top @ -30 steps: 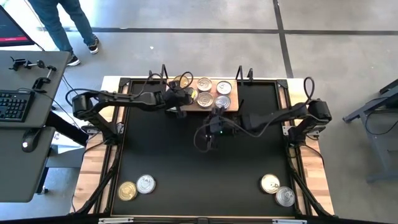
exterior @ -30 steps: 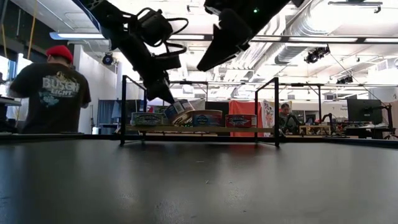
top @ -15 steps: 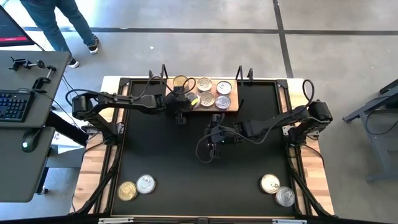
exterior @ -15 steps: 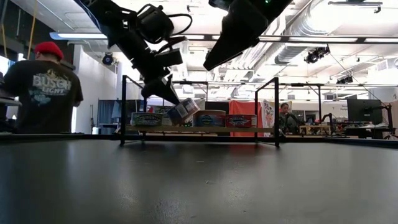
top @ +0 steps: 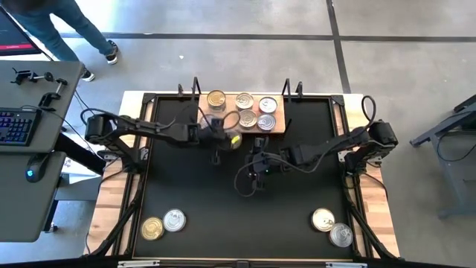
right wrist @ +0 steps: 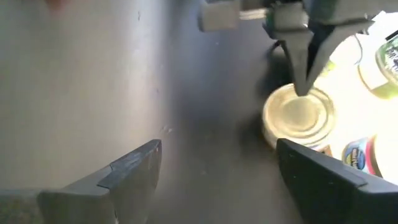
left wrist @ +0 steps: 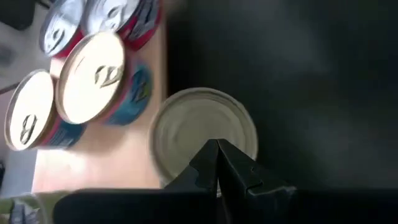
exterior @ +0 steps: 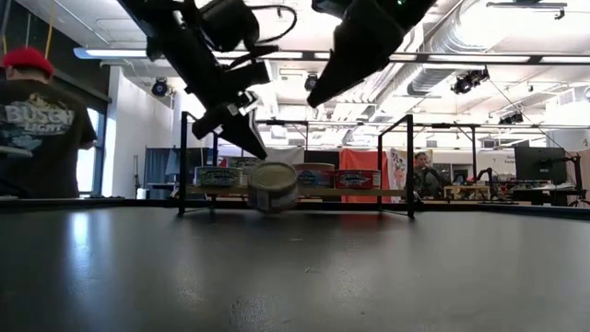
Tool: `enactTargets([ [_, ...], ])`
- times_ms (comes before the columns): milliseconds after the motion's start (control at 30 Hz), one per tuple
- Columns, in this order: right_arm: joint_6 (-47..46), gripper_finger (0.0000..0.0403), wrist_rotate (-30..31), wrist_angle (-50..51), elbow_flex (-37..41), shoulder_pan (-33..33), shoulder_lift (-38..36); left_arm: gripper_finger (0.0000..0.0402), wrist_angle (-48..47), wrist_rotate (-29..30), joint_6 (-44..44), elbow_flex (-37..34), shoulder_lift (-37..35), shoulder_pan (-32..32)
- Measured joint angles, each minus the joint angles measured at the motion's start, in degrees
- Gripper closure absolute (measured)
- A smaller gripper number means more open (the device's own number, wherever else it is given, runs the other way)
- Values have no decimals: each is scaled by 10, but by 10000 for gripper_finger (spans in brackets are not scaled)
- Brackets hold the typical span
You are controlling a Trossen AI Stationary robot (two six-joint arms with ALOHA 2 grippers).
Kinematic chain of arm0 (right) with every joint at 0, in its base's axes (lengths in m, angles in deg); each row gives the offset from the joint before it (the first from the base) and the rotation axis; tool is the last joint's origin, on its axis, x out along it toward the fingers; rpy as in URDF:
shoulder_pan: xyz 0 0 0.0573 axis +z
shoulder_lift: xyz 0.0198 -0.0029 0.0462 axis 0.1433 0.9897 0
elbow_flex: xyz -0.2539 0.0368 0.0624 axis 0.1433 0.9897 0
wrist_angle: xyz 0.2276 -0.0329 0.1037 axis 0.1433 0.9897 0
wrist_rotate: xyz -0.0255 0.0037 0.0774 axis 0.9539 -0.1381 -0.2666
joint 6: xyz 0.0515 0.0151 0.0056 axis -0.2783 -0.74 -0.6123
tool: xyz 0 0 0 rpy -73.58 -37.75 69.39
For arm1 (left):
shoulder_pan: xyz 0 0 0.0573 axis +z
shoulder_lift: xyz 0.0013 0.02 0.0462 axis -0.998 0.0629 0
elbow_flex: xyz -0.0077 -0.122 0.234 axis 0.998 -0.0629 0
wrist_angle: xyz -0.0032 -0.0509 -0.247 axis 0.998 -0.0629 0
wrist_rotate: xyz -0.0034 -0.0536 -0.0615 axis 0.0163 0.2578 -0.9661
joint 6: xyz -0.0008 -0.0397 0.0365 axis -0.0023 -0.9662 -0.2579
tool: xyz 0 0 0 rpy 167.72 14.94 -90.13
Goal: Stack canned seafood by type on shelf
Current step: Stack the blue-pink tuna can on top of other blue-pink tuna can on the shelf
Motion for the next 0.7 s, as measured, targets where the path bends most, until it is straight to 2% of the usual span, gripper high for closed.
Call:
enactTargets([
  [200,-19,96,-1,-8,32,3,0,401,-12,74,-41,0,0,-82],
  [333,-63,96,-16,-103,104,-9,0,401,-43,88,-113,-1,0,-109],
  [533,-88,96,-7,-305,213,-57,22,401,-20,79,-195,-39,0,-80],
  [700,-66,96,-40,-388,238,-119,83,401,21,19,-212,-80,15,-31],
])
